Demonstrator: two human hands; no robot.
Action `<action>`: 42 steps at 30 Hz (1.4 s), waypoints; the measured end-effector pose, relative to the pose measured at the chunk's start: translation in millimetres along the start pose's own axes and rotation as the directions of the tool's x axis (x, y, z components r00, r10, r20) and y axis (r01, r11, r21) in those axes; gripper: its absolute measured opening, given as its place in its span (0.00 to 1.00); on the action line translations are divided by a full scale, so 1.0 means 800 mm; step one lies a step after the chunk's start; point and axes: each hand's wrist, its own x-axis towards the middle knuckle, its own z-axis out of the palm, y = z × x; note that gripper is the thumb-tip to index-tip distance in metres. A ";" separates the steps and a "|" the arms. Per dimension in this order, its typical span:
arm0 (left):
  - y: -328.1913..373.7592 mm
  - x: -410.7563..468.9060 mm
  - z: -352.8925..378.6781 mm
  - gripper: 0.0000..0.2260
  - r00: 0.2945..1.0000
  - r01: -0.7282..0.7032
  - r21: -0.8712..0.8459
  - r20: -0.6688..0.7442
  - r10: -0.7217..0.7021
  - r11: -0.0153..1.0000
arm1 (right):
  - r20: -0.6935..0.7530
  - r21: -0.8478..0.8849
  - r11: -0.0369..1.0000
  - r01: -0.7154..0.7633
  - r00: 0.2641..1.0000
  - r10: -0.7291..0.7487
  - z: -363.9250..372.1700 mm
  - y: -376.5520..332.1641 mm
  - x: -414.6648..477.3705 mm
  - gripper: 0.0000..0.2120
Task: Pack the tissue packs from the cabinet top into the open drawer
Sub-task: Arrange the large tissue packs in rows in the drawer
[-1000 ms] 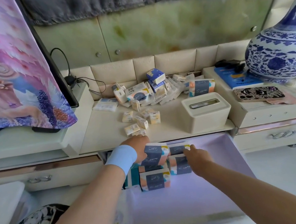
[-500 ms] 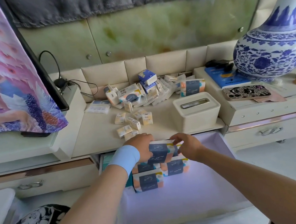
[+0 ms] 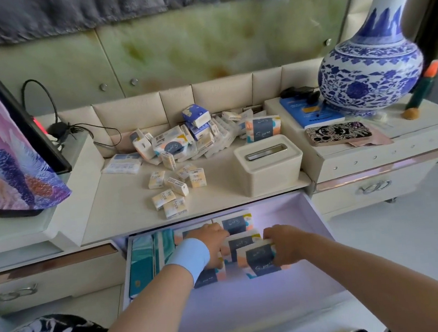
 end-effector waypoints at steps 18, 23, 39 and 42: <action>-0.034 0.003 0.057 0.35 0.999 0.049 0.062 0.000 -0.049 0.997 | 0.024 0.579 0.778 -0.246 0.958 0.285 0.069 -0.055 0.037 0.42; -0.032 0.008 0.059 0.35 0.997 0.073 -0.001 -0.006 -0.073 0.997 | 0.104 0.500 0.837 -0.222 0.975 0.197 0.050 -0.041 0.039 0.46; -0.026 -0.001 -0.136 0.20 0.951 0.002 -0.193 -0.302 -0.061 0.981 | -0.333 0.060 0.997 -0.051 0.940 0.068 -0.158 -0.034 0.003 0.17; -0.027 0.014 -0.187 0.20 0.920 -0.015 -0.282 -0.379 -0.097 0.959 | -0.406 0.028 0.997 -0.075 0.911 0.080 -0.207 -0.019 0.008 0.17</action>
